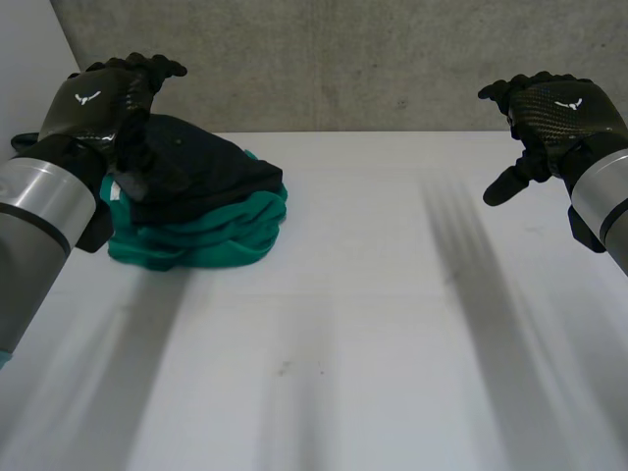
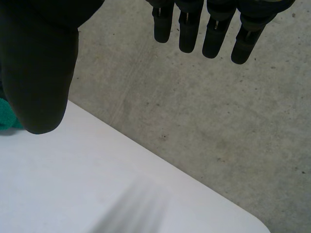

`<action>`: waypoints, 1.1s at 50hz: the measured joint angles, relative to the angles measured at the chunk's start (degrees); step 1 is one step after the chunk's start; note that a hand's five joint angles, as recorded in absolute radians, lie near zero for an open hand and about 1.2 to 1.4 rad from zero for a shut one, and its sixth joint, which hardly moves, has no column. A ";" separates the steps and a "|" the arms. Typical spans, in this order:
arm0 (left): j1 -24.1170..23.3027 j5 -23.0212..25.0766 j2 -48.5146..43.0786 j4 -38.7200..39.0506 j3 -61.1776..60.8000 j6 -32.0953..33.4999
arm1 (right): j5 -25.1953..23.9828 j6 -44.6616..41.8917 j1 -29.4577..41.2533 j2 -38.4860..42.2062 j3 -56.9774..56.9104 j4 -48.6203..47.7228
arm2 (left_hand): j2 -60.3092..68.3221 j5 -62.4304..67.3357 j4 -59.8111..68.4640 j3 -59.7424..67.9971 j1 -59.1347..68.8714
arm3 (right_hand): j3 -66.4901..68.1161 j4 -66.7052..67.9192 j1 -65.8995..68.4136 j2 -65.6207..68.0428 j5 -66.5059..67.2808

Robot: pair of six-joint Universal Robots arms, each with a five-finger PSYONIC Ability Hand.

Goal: Fold the laundry.

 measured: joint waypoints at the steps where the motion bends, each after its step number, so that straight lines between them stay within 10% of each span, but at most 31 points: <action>1: 0.06 -0.06 -0.78 0.55 0.28 0.88 | 0.02 -0.01 0.03 0.02 0.00 0.01 | 0.00 0.00 0.00 -0.01 -0.02 | -1.13 -1.15 -0.76 -1.13 -1.03; 18: 7.22 -0.39 -33.84 10.42 18.37 27.81 | -0.16 -0.14 0.43 0.37 1.16 -0.01 | -2.91 -2.49 -3.10 -2.59 -1.35 | -3.76 -4.06 -2.16 -3.21 -2.88; 25: 8.92 -0.36 -43.65 15.15 25.96 35.33 | -0.11 -0.23 0.52 0.71 1.80 -0.08 | 23.35 21.57 22.34 22.28 26.66 | -3.76 -4.06 -2.16 -3.21 -2.88; 27: 8.82 -0.40 -44.54 16.86 26.69 36.72 | -0.10 -0.28 0.52 0.78 1.95 -0.13 | 48.94 47.07 48.68 48.19 50.86 | -3.76 -4.06 -2.16 -3.21 -2.87; 31: 7.30 -0.48 -43.50 19.65 26.39 37.32 | -0.09 -0.57 0.44 0.85 2.08 -0.17 | 52.40 49.51 52.55 51.85 51.23 | -3.76 -4.06 -2.16 -3.21 -2.88; 45: -10.06 0.21 -25.67 21.61 18.00 14.00 | -0.04 -1.91 -0.52 0.10 0.71 -0.23 | 52.45 50.26 52.69 53.21 51.23 | -3.76 -4.06 -2.16 -3.21 -2.88; 55: -23.91 3.48 -30.28 21.89 18.18 -5.31 | 0.13 -1.68 -3.25 -0.13 -0.04 -0.31 | 52.50 50.26 53.23 53.59 51.23 | -3.76 -4.06 -2.16 -3.21 -2.88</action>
